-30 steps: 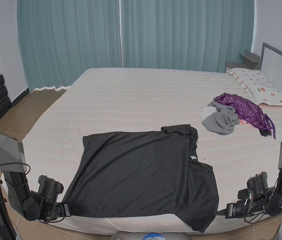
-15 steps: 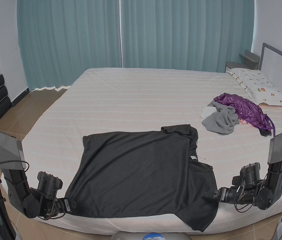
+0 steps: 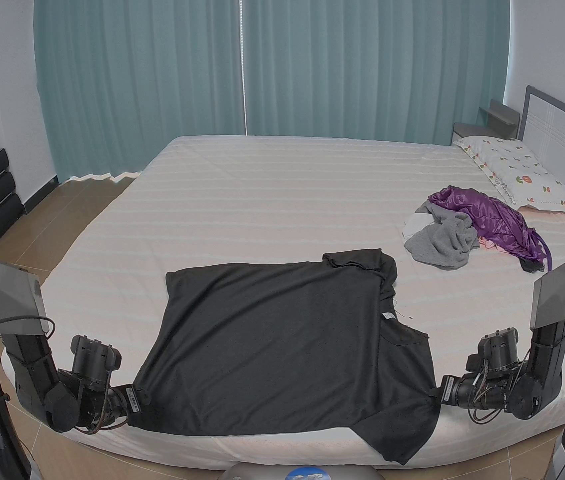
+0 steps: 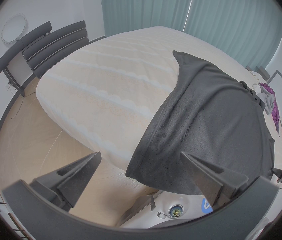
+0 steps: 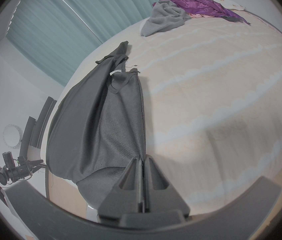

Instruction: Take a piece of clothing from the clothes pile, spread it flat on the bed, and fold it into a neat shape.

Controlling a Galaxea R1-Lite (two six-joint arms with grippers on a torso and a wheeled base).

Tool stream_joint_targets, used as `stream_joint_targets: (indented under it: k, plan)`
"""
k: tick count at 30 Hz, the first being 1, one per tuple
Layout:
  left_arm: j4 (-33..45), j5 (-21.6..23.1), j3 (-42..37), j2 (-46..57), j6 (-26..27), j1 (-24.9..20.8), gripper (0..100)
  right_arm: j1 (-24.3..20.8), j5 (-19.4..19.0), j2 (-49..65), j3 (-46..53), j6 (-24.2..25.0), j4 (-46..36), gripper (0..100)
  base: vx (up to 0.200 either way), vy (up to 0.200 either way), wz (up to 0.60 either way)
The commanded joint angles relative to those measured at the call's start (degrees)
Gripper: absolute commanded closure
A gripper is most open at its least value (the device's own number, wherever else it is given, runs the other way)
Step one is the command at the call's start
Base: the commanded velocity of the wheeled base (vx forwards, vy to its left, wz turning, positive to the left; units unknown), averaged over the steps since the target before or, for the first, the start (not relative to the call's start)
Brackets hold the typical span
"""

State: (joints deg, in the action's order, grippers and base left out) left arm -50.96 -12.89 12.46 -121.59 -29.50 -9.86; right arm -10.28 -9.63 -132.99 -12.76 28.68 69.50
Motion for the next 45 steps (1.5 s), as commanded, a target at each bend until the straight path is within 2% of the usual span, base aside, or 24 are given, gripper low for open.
stream_joint_targets:
  k: [1,10,11,19,22,24,26,30,34,42,45]
  plan:
    - [-0.1,0.0,0.0,0.0,0.0,0.0,0,0.8,0.0,1.9,2.0,-0.1,0.0,100,0.000,0.000,0.00]
    - [-0.1,0.0,0.4,0.3,0.0,0.0,0,1.8,-0.1,2.0,6.6,-0.5,2.8,100,0.000,0.000,0.00]
    - [-0.2,0.0,0.5,0.3,-0.1,0.0,0,1.8,-0.1,1.3,7.4,-0.5,4.6,0,0.000,0.000,0.00]
    - [-2.0,0.3,0.7,1.2,-0.2,-0.1,0,3.1,-1.4,0.4,10.0,0.7,10.3,0,0.000,0.000,0.00]
    - [-2.1,0.4,1.2,1.5,-0.5,-0.1,0,3.6,-2.0,0.4,10.0,3.5,12.9,0,0.000,0.000,0.00]
    - [-2.2,0.5,1.7,2.1,-2.1,-0.2,0,3.5,-2.1,-0.2,10.2,8.0,16.4,0,0.000,0.000,0.00]
    - [-2.3,0.8,1.9,2.5,-2.7,-0.2,0,3.2,-2.2,-0.3,10.7,9.5,17.8,0,0.000,0.000,0.00]
    - [-2.3,1.2,2.3,3.5,-3.9,-0.1,0,2.8,-3.5,0.0,11.7,10.2,19.4,0,0.000,0.000,0.00]
    - [-2.3,1.4,2.6,3.4,-5.6,-0.2,0,2.9,-4.5,0.3,12.2,11.3,20.2,0,0.000,0.200,0.00]
    - [-2.3,1.5,2.7,3.4,-5.7,-0.2,0,3.1,-4.5,0.4,12.1,11.7,20.3,0,0.000,0.200,0.00]
    - [-2.3,1.5,2.8,3.4,-5.7,-0.2,0,3.2,-4.5,0.4,12.1,11.7,20.3,0,0.000,0.000,0.00]
